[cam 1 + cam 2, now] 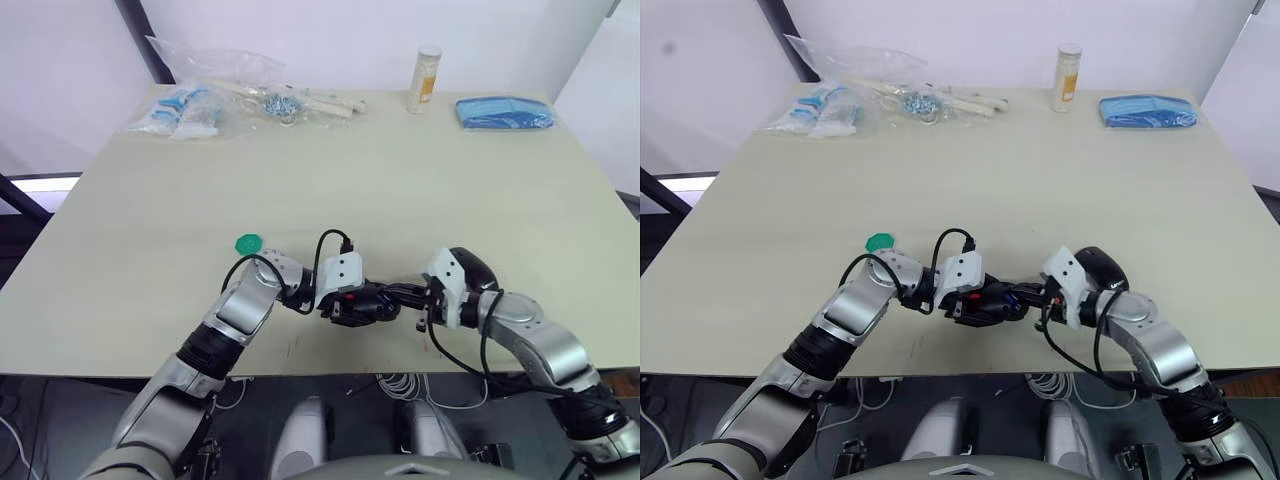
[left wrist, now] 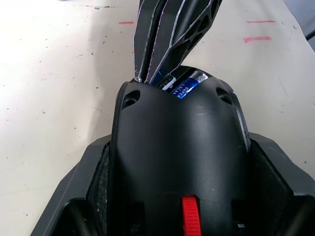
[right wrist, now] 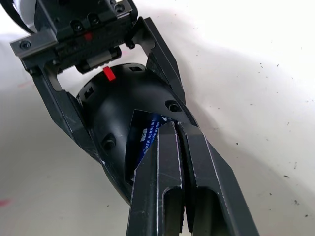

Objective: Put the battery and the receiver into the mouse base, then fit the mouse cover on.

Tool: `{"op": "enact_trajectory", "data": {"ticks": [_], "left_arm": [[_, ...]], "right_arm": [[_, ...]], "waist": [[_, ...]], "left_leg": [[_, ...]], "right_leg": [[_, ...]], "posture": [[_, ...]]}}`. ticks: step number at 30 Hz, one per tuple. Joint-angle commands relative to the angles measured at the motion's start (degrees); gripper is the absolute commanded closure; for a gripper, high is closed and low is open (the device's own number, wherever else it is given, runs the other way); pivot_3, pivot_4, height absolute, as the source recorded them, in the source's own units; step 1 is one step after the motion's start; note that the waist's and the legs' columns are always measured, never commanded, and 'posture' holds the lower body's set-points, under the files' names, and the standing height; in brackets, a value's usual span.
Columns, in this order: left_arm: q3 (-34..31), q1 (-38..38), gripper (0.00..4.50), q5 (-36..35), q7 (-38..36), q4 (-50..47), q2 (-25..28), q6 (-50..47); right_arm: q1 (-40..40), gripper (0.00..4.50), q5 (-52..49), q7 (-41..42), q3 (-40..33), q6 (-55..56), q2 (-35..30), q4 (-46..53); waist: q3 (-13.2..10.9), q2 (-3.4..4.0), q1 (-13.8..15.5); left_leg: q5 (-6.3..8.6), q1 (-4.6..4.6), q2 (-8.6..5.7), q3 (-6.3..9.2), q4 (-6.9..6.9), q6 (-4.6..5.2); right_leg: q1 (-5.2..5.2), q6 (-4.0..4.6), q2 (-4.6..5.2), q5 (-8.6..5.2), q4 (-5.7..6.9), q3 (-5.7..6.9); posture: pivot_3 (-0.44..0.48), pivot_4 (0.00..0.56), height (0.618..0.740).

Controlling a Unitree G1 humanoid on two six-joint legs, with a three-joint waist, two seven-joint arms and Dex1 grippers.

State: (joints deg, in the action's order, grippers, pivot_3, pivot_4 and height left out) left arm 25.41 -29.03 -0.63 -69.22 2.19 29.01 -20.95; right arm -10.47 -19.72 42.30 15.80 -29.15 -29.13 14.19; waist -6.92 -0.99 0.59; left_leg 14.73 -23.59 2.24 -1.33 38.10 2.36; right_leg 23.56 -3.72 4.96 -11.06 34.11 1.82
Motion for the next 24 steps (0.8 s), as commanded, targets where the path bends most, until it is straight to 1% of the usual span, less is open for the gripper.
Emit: {"op": "enact_trajectory", "data": {"ticks": [1, 6, 12, 14, 17, 20, 24], "left_arm": [[3.47, 2.16, 1.57, 1.45, -1.32, 2.3, 1.02, -1.99], [3.37, 2.35, 1.57, 1.41, -0.99, 2.2, 1.0, -1.97], [3.24, 2.45, 1.57, 1.34, -0.78, 2.19, 0.96, -1.99], [3.23, 2.45, 1.57, 1.36, -0.72, 2.34, 0.92, -1.91], [3.12, 2.49, 1.57, 1.3, -0.67, 2.38, 0.92, -1.89], [3.03, 2.59, 1.57, 1.36, -0.61, 2.49, 1.04, -1.73], [2.87, 2.72, 1.57, 1.33, -0.58, 2.41, 1.18, -1.55]], "right_arm": [[2.24, 4.42, 3.2, 0.28, 0.25, 2.85, -0.94, -2.85], [3.32, 4.42, 2.73, 3.19, -2.69, 10.03, -2.3, -0.21], [5.38, 4.42, 2.4, 3.95, -5.03, 10.72, -3.9, 2.07], [7.26, 4.42, 1.57, 3.64, -7.54, 13.24, -3.65, 3.38], [10.79, 4.42, 0.08, 1.49, -12.59, 18.31, -1.23, 4.37], [13.26, 4.42, -4.14, 4.72, -15.26, 16.92, -2.02, 5.06], [17.44, 4.42, -5.47, 10.56, -19.13, 24.17, -3.69, 2.74]], "waist": [[0.04, -0.02, 0.04], [0.03, 0.01, 0.09], [0.02, 0.03, 0.09], [0.01, 0.04, 0.13], [0.01, 0.04, 0.14], [0.01, 0.03, 0.12], [0.01, 0.04, 0.16]], "left_leg": [[0.0, 0.0, 0.01, 0.01, 0.0, 0.0], [0.0, -0.03, 0.0, -0.05, 0.03, 0.0], [0.0, -0.05, 0.0, -0.05, 0.08, 0.0], [0.0, -0.05, 0.0, -0.06, 0.09, 0.0], [0.0, -0.06, 0.0, -0.06, 0.09, 0.0], [0.0, -0.05, 0.0, -0.07, 0.1, 0.0], [0.0, -0.04, 0.0, -0.07, 0.11, 0.0]], "right_leg": [[0.0, 0.0, -0.01, 0.0, 0.0, 0.0], [0.01, 0.0, -0.02, 0.0, -0.01, -0.06], [0.01, 0.03, -0.03, 0.02, 0.02, -0.08], [0.01, 0.03, -0.03, 0.02, 0.02, -0.08], [0.01, 0.01, -0.04, 0.01, 0.02, -0.09], [0.01, 0.0, -0.04, 0.0, 0.02, -0.12], [0.0, 0.01, -0.04, 0.01, 0.03, -0.13]], "posture": [[0.0, 0.15, 0.74], [0.0, 0.15, 0.74], [0.0, 0.15, 0.74], [0.0, 0.15, 0.74], [0.0, 0.15, 0.74], [0.0, 0.15, 0.74], [0.0, 0.15, 0.74]]}}
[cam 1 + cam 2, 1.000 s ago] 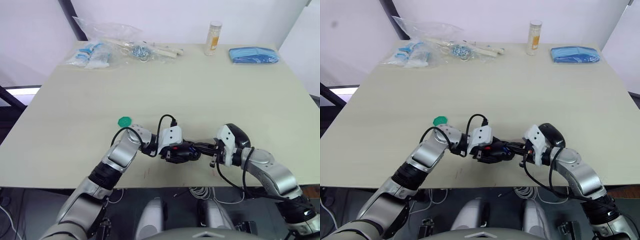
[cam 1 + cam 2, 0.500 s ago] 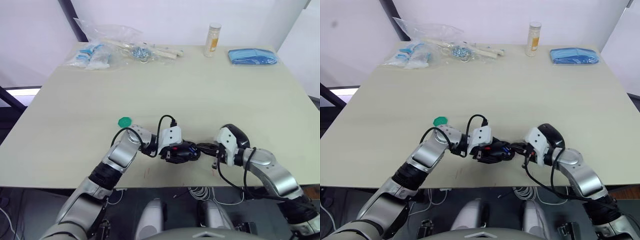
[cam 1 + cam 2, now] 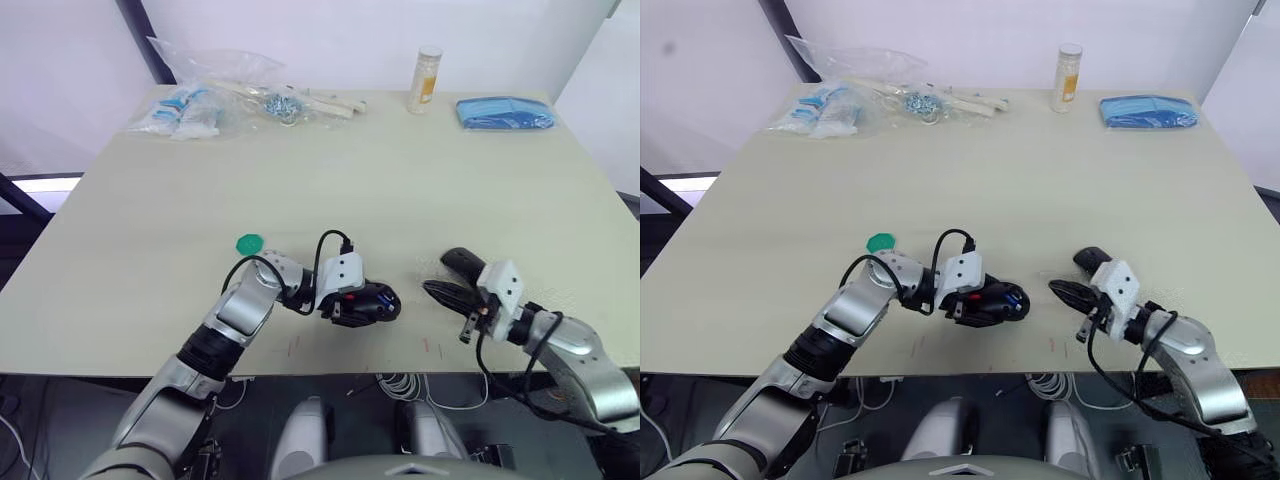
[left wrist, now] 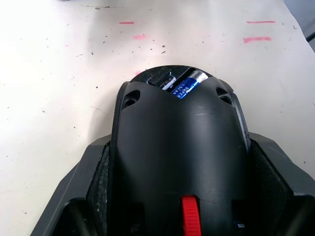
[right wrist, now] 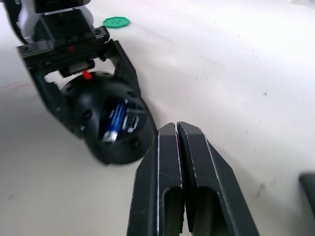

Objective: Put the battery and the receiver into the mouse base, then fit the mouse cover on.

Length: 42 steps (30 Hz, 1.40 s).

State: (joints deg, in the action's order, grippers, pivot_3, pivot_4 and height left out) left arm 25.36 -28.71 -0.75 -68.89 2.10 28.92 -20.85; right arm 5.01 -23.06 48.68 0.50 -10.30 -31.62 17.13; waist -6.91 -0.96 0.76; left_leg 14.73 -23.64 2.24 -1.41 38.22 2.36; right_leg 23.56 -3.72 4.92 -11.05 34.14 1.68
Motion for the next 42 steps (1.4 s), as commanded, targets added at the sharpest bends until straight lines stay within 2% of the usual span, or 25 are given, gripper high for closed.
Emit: {"op": "enact_trajectory", "data": {"ticks": [1, 3, 8, 9, 12, 19, 25, 31, 32, 35, 42], "left_arm": [[2.88, 2.47, 1.57, 1.42, -0.92, 2.45, 1.33, -1.6], [2.85, 2.54, 1.57, 1.42, -0.96, 2.39, 1.41, -1.51], [2.62, 2.5, 1.57, 1.3, -0.98, 2.15, 1.57, -1.51], [2.57, 2.47, 1.57, 1.25, -1.02, 2.05, 1.62, -1.54], [2.29, 2.11, 1.57, 1.11, -0.95, 2.13, 1.56, -1.42], [2.09, 1.57, 1.57, 0.95, -0.86, 2.49, 1.52, -0.55], [2.03, 1.33, 1.57, 0.78, -0.88, 2.92, 1.45, 0.06], [0.35, 1.31, 1.57, -0.79, -0.05, 2.71, 0.4, 0.47], [-0.02, 1.19, 0.77, -1.14, -0.11, 2.51, 0.3, 0.58], [-1.27, 0.98, 0.14, -2.41, 0.17, 2.03, -0.18, 1.44], [-3.71, 0.88, 0.14, -5.04, -0.33, -0.05, 0.35, 3.74]], "right_arm": [[3.23, 4.2, -3.49, 6.24, -5.13, 5.79, -1.97, -0.77], [5.35, 3.86, -5.77, 9.71, -7.44, 6.65, -3.12, -1.92], [8.21, 1.75, -9.26, 17.75, -12.09, 9.98, -5.67, -6.68], [8.79, 1.02, -9.39, 19.55, -13.09, 11.22, -6.26, -8.06], [10.69, 0.17, -11.22, 23.54, -16.07, 13.02, -7.03, -10.23], [12.18, 0.08, -11.02, 28.71, -20.09, 20.13, -6.86, -15.77], [12.46, 0.08, -13.39, 33.67, -22.46, 21.76, -6.88, -19.64], [11.52, 0.08, -14.37, 35.02, -22.36, 21.53, -6.01, -20.09], [11.34, 0.0, -14.33, 35.18, -22.28, 21.64, -5.85, -20.29], [10.98, 0.0, -14.16, 35.68, -22.15, 22.0, -5.57, -20.92], [10.4, 0.0, -14.09, 36.6, -22.11, 22.18, -5.16, -21.2]], "waist": [[0.0, 0.0, -0.15], [-0.01, 0.02, -0.02], [-0.01, 0.02, 0.05], [-0.01, 0.02, 0.04], [-0.02, 0.02, 0.11], [-0.06, -0.01, 0.08], [-0.1, -0.01, 0.03], [-0.13, 0.03, 0.1], [-0.13, 0.03, 0.1], [-0.2, 0.04, 0.21], [-0.48, 0.0, 0.16]], "left_leg": [[0.0, 0.01, 0.0, 0.0, 0.0, 0.0], [0.0, 0.04, 0.0, -0.06, 0.05, 0.0], [0.0, 0.17, 0.0, -0.14, 0.14, 0.0], [0.0, 0.21, 0.0, -0.14, 0.15, 0.0], [0.0, 0.26, 0.0, -0.21, 0.14, 0.0], [0.0, 0.54, 0.0, -0.5, 0.13, 0.0], [0.01, 0.79, 0.03, -0.82, 0.1, -0.01], [0.01, 0.82, 0.03, -0.92, 0.1, -0.01], [0.01, 0.82, 0.03, -0.95, 0.1, -0.01], [0.01, 0.81, 0.03, -0.98, 0.1, -0.01], [0.01, 0.77, 0.01, -1.1, 0.11, -0.01]], "right_leg": [[0.0, 0.0, 0.0, 0.0, 0.01, 0.0], [0.0, 0.0, 0.0, -0.01, 0.13, -0.08], [0.0, -0.01, 0.01, -0.02, 0.36, -0.2], [-0.01, -0.01, 0.01, -0.02, 0.39, -0.21], [-0.01, 0.0, 0.01, -0.03, 0.44, -0.27], [-0.09, 0.03, 0.02, -0.06, 0.57, -0.57], [-0.15, 0.01, 0.03, -0.05, 0.62, -0.88], [-0.13, 0.01, 0.05, -0.05, 0.64, -0.95], [-0.12, 0.01, 0.05, -0.05, 0.64, -0.97], [-0.12, 0.01, 0.06, -0.05, 0.64, -0.98], [-0.04, 0.0, 0.08, -0.04, 0.64, -1.09]], "posture": [[0.0, 0.15, 0.74], [0.0, 0.15, 0.74], [0.0, 0.15, 0.74], [0.0, 0.15, 0.74], [0.0, 0.15, 0.74], [0.0, 0.15, 0.74], [0.0, 0.15, 0.74], [0.0, 0.15, 0.74], [0.0, 0.15, 0.74], [0.0, 0.15, 0.74], [0.0, 0.15, 0.74]]}}
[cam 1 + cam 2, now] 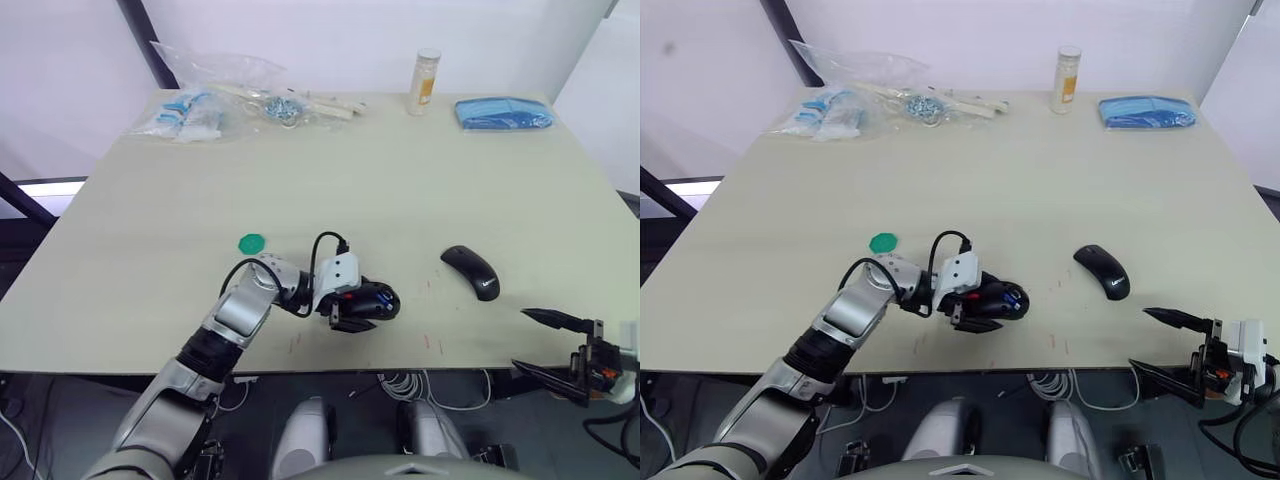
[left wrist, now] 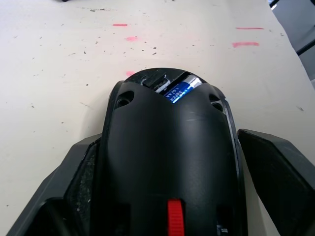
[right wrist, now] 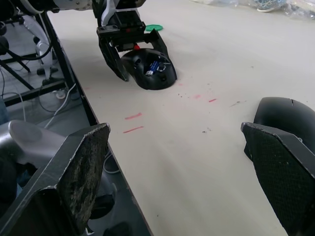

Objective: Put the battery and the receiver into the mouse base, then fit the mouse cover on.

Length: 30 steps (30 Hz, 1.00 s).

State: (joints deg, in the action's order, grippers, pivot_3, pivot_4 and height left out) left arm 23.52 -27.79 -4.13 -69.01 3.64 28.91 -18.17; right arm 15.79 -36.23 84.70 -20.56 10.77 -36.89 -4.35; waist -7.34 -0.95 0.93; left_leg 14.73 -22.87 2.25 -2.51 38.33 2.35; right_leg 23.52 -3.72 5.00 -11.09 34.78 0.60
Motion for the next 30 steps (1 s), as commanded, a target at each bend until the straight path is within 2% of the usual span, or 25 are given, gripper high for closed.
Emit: {"op": "enact_trajectory", "data": {"ticks": [1, 8, 13, 19, 30], "left_arm": [[-2.77, 0.17, 0.14, -2.98, -0.64, -2.47, 0.31, 1.19], [-8.18, 1.94, 0.14, -9.37, -2.33, -7.9, 2.49, 0.93], [-13.92, 5.23, 0.14, -15.99, -7.15, -10.28, 6.9, 2.23], [-21.73, 10.52, 0.14, -22.21, -9.32, -9.09, 8.36, 6.75], [-30.61, 17.26, 0.14, -27.36, -14.45, -6.19, 12.85, 10.99]], "right_arm": [[-0.5, 0.0, -0.98, 0.64, -1.04, 1.12, 0.19, 0.27], [-0.79, 0.0, -1.16, 0.56, -0.78, 1.22, 0.6, 1.21], [-2.45, 0.0, -2.01, -4.65, -0.74, -1.29, 2.16, 4.69], [-3.26, 0.0, -0.6, -14.93, -0.81, -5.38, 3.98, 8.91], [-6.68, 0.0, 5.38, -31.58, 0.78, -15.24, 3.55, 11.09]], "waist": [[-0.09, 0.0, -0.01], [-0.34, -0.05, -0.01], [-0.43, 0.01, -0.25], [-0.51, 0.03, 0.11], [-0.58, 0.02, -0.09]], "left_leg": [[0.0, -0.02, 0.0, -0.02, -0.01, 0.0], [0.0, -0.04, 0.01, -0.07, -0.02, 0.0], [0.0, -0.01, 0.07, -0.13, -0.02, 0.0], [0.0, -0.02, 0.06, -0.14, -0.02, -0.01], [0.01, -0.03, 0.08, -0.2, -0.02, -0.01]], "right_leg": [[0.01, 0.0, 0.0, 0.0, 0.0, -0.01], [0.02, 0.0, 0.0, 0.0, -0.01, -0.05], [0.06, 0.0, -0.01, 0.01, 0.01, -0.06], [0.09, 0.0, 0.02, 0.01, 0.0, -0.06], [0.11, 0.0, 0.08, 0.01, -0.02, -0.07]], "posture": [[0.0, 0.15, 0.74], [0.0, 0.15, 0.74], [0.0, 0.15, 0.74], [0.0, 0.15, 0.74], [0.0, 0.15, 0.74]]}}
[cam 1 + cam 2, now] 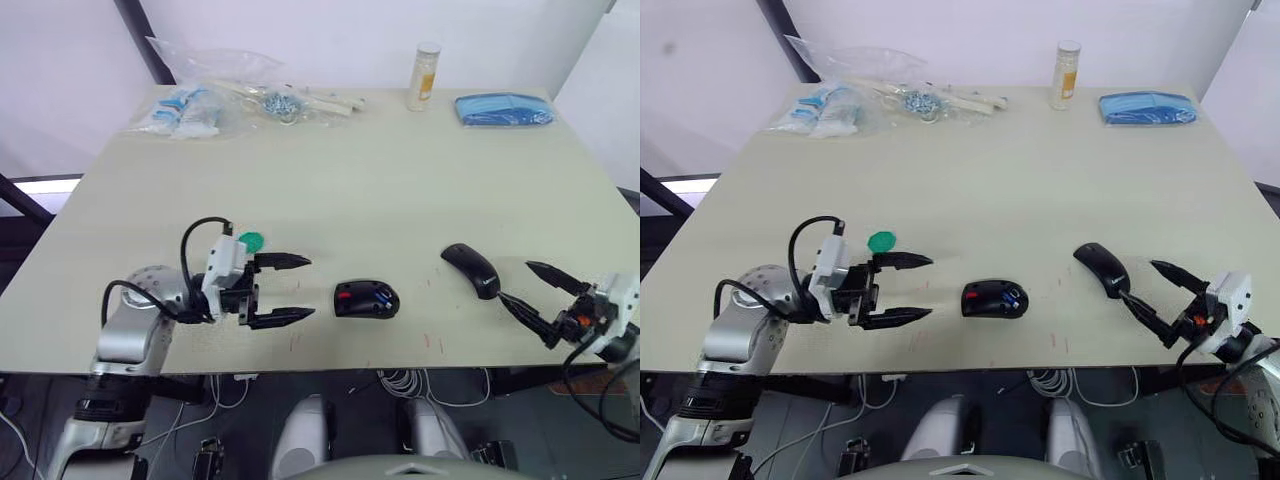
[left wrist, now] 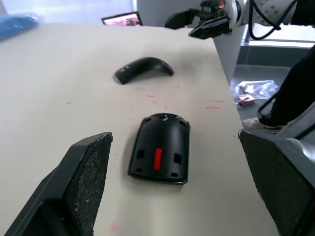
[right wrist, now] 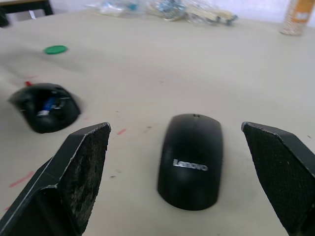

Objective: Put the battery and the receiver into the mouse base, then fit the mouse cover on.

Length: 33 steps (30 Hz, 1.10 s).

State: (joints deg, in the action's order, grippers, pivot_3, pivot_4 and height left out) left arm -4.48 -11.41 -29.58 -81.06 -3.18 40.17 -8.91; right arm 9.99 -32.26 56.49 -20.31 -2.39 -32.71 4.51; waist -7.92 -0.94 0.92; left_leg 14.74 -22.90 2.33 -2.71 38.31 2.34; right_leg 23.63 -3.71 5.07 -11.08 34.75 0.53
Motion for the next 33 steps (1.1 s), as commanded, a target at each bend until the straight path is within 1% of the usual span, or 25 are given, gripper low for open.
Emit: {"op": "enact_trajectory", "data": {"ticks": [1, 5, 11, 16, 24, 29, 33], "left_arm": [[-3.2, 1.22, 0.14, -2.14, -3.36, 1.38, 2.13, 2.27], [-4.31, 0.54, 0.14, -3.03, -4.0, 2.84, 2.37, 2.99], [-3.53, 0.1, 0.14, -3.37, -3.98, 1.93, 2.1, 3.0], [-3.58, -0.18, 0.14, -3.63, -3.92, 1.47, 2.27, 2.75], [-3.45, -0.27, 0.14, -3.86, -4.5, 1.17, 2.54, 2.68], [-3.2, -0.6, 0.14, -3.92, -4.52, 0.96, 2.44, 2.34], [-3.07, -0.83, 0.14, -3.99, -4.71, 0.96, 2.4, 2.31]], "right_arm": [[-1.48, 0.0, 2.59, -5.41, 1.33, -3.85, -0.77, 2.63], [-3.37, 0.0, 4.34, -9.96, 3.77, -8.74, -0.73, 5.21], [-6.92, 0.0, 7.3, -17.15, 7.76, -17.42, -0.56, 8.09], [-6.81, 0.0, 8.89, -21.1, 9.17, -21.09, 0.06, 10.44], [-3.95, 0.0, 8.32, -23.1, 9.71, -25.98, 0.95, 14.55], [-4.49, 0.0, 8.86, -25.27, 9.23, -26.83, 2.05, 14.69], [-4.58, 0.0, 8.88, -25.38, 9.24, -27.01, 2.05, 14.77]], "waist": [[-0.01, 0.01, -0.14], [-0.08, 0.04, -0.2], [-0.14, -0.04, -0.1], [-0.15, -0.06, -0.12], [-0.17, -0.08, -0.12], [-0.18, -0.09, -0.2], [-0.2, -0.1, -0.11]], "left_leg": [[0.0, 0.0, 0.0, -0.01, 0.0, 0.0], [0.0, -0.01, 0.01, -0.03, -0.04, -0.01], [0.0, -0.03, 0.02, -0.03, -0.04, -0.01], [0.01, -0.09, 0.01, -0.02, -0.07, -0.01], [0.01, -0.1, 0.01, -0.03, -0.1, -0.01], [0.01, -0.09, 0.03, -0.03, -0.1, -0.01], [0.01, -0.09, 0.03, -0.02, -0.1, -0.01]], "right_leg": [[0.0, 0.0, 0.0, 0.0, 0.0, 0.0], [0.06, 0.0, 0.0, 0.0, 0.0, 0.0], [0.05, 0.0, 0.01, 0.0, -0.03, 0.01], [0.06, 0.05, 0.02, 0.03, -0.1, 0.01], [0.07, 0.0, 0.01, 0.0, -0.11, 0.03], [0.07, 0.0, 0.01, 0.0, -0.12, 0.03], [0.08, 0.0, 0.01, 0.0, -0.12, 0.04]], "posture": [[0.0, 0.15, 0.74], [0.0, 0.15, 0.74], [0.0, 0.15, 0.74], [0.0, 0.15, 0.74], [0.0, 0.15, 0.74], [0.0, 0.15, 0.74], [0.0, 0.15, 0.74]]}}
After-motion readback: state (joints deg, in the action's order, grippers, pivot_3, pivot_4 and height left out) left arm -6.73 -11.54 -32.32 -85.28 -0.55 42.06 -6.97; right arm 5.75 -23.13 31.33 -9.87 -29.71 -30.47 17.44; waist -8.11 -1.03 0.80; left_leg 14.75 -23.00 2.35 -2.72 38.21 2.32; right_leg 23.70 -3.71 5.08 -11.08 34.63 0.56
